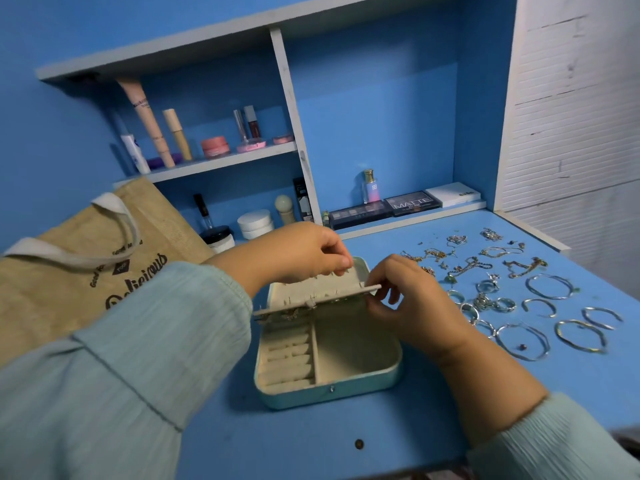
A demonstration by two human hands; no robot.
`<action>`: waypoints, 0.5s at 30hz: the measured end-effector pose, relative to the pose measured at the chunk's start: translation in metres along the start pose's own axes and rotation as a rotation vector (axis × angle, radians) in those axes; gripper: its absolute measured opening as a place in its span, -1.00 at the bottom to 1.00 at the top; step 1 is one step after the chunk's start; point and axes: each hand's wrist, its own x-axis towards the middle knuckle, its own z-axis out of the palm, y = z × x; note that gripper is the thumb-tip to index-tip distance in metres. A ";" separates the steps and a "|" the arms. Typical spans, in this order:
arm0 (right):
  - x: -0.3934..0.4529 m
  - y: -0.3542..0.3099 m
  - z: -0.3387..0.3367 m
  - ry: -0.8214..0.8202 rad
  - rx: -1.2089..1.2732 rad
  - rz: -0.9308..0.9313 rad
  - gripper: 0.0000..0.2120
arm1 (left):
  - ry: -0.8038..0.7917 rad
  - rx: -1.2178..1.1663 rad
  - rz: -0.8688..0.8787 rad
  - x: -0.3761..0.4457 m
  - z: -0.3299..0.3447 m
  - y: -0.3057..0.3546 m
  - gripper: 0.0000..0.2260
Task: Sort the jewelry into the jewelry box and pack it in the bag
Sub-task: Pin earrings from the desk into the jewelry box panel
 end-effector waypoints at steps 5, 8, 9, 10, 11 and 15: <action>-0.001 0.001 -0.004 -0.039 -0.055 -0.081 -0.86 | -0.073 0.011 0.030 0.002 0.010 0.001 -0.88; 0.000 0.001 -0.005 -0.050 -0.048 -0.086 -0.83 | -0.086 0.049 0.064 0.002 0.013 0.001 -0.87; 0.000 0.001 -0.005 -0.049 -0.052 -0.086 -0.84 | -0.082 0.054 0.071 0.003 0.014 0.002 -0.87; 0.000 0.001 -0.004 -0.048 -0.054 -0.087 -0.86 | -0.077 0.053 0.076 0.003 0.015 0.002 -0.87; -0.001 0.001 -0.004 -0.047 -0.053 -0.086 -0.86 | -0.073 0.052 0.081 0.003 0.015 0.002 -0.87; -0.001 0.001 -0.004 -0.053 -0.038 -0.064 -0.89 | -0.059 0.076 0.112 0.006 0.018 0.002 -0.89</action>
